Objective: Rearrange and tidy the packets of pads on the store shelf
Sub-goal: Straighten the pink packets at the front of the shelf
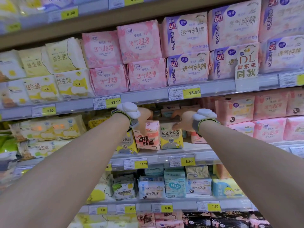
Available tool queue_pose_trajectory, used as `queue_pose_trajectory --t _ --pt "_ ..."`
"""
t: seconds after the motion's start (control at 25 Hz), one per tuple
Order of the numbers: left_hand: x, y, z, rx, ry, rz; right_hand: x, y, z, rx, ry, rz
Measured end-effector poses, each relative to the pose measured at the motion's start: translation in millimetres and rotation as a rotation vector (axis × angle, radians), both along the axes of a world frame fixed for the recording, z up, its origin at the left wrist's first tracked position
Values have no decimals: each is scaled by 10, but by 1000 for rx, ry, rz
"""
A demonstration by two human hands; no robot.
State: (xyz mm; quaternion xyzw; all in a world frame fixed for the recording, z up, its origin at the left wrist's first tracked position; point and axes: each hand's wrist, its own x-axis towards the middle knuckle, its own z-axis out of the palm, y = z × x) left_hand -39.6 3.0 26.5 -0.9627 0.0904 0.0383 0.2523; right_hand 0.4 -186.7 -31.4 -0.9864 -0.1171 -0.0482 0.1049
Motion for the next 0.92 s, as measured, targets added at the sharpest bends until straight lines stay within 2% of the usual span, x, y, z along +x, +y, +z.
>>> queue_pose_trajectory --t 0.4,0.52,0.72,0.92 --pt "-107 155 59 -308 -25 -209 -202 86 86 98 20 80" --pt "-122 172 33 -375 -15 -214 -192 138 78 145 13 142" --pt "-122 291 4 -382 4 -148 -52 287 15 171 10 197" --pt "-161 358 -21 -438 18 -121 80 448 -46 192 -38 197"
